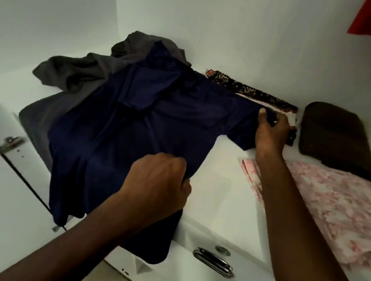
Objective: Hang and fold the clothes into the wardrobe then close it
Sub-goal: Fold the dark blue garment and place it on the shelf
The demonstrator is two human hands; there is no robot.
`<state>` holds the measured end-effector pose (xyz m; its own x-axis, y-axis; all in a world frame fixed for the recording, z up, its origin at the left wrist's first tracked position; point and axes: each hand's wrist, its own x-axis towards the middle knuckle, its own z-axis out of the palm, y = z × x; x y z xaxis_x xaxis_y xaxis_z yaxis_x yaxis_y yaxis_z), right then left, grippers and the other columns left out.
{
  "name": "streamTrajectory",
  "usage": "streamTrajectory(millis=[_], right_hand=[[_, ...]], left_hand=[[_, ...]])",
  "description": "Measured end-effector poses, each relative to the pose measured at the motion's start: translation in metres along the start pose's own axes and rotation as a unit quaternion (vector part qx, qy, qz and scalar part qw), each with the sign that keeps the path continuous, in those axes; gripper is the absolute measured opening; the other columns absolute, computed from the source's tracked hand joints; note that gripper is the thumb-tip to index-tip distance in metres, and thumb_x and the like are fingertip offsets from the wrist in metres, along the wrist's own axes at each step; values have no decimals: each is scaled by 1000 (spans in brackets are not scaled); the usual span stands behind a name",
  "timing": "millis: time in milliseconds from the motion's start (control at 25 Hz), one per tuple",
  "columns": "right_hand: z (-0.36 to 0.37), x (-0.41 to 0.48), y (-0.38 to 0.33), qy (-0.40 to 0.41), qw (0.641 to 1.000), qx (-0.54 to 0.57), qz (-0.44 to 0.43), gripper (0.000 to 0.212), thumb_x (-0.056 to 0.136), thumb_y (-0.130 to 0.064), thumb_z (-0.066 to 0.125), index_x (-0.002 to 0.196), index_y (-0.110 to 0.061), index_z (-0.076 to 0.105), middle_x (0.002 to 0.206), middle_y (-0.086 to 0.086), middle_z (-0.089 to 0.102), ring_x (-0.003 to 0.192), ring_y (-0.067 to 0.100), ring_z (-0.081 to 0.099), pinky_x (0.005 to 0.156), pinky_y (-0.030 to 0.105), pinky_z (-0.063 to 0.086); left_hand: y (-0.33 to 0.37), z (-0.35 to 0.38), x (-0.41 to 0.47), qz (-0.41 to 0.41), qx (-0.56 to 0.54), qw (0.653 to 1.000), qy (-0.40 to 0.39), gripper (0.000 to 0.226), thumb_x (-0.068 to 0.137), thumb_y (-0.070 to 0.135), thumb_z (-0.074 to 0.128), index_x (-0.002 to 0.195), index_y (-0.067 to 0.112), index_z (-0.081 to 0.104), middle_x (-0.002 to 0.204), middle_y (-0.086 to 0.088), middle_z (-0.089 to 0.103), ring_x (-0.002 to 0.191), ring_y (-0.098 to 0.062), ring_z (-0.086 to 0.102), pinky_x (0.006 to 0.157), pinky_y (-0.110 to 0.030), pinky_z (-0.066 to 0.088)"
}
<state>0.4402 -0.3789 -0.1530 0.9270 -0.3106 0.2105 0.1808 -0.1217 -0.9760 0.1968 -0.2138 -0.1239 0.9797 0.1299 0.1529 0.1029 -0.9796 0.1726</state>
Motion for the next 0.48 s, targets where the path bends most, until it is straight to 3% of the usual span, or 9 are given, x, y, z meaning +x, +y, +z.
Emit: streamTrajectory(millis=[80,160,240,360,480], right_hand=[[-1,0,-1,-17,996,74,40,32,97,-24,69,123,-9,59,110,2,62,90,12,62,70,12,52],[-4,4,-3,-38,980,166,103,29,90,-18,76,115,-14,61,113,7,67,96,20,68,83,27,60],[-6,9,-2,-92,951,236,177,24,86,-6,78,99,-18,61,107,11,70,101,28,68,84,39,60],[-13,11,-15,-165,918,247,263,30,87,4,70,106,-17,60,108,13,70,94,28,69,74,39,61],[-11,17,-41,-200,924,190,264,21,93,1,60,103,-17,65,101,9,70,85,22,66,75,35,59]], left_hand=[[6,-5,-11,-31,-23,998,44,22,100,39,51,84,24,46,70,7,51,62,-14,49,59,-32,35],[9,-13,-21,-45,-46,995,71,6,100,30,52,105,26,52,72,8,56,63,-12,53,59,-31,38],[7,-17,-27,-55,-108,987,101,27,97,19,56,121,31,51,77,11,56,67,-8,54,62,-20,40],[4,-17,-33,-103,-242,960,92,42,90,4,56,118,35,52,87,17,56,74,0,54,66,-11,40],[-5,-12,-33,-145,-337,922,124,41,90,-1,49,112,31,58,72,2,64,61,-11,57,56,-22,44]])
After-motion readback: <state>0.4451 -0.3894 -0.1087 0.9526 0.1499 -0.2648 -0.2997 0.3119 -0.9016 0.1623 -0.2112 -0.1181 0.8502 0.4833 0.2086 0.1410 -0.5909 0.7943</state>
